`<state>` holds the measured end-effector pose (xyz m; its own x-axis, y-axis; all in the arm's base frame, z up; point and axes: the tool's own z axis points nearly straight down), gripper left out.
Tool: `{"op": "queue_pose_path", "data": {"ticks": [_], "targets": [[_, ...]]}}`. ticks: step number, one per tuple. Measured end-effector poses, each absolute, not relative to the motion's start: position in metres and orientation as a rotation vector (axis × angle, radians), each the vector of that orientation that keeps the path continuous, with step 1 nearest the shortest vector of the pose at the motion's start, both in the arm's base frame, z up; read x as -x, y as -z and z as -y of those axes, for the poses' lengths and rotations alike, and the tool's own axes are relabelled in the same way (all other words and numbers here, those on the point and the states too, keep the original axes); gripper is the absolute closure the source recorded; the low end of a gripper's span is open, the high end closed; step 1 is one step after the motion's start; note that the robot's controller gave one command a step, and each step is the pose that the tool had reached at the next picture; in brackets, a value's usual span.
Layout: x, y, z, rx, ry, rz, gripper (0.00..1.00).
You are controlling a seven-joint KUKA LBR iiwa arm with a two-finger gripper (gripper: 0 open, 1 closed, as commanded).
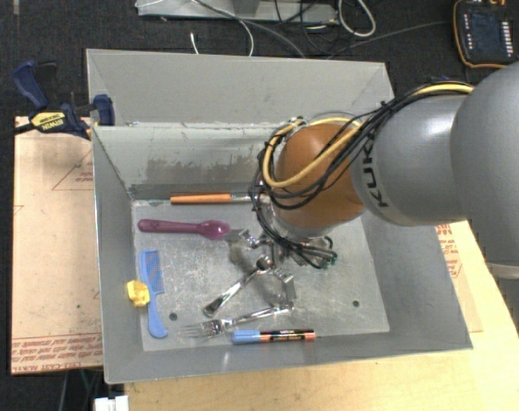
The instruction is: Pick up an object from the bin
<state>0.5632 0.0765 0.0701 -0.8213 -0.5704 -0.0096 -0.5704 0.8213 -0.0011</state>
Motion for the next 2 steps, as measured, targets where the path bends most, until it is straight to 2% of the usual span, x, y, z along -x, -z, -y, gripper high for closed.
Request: {"op": "queue_pose_path", "data": {"ticks": [1, 2], "targets": [[-0.5605, -0.0706, -0.0845, 0.941, -0.009, -2.998, 1.00], [-0.5605, -0.0706, -0.0845, 0.941, -0.009, -2.998, 1.00]]}}
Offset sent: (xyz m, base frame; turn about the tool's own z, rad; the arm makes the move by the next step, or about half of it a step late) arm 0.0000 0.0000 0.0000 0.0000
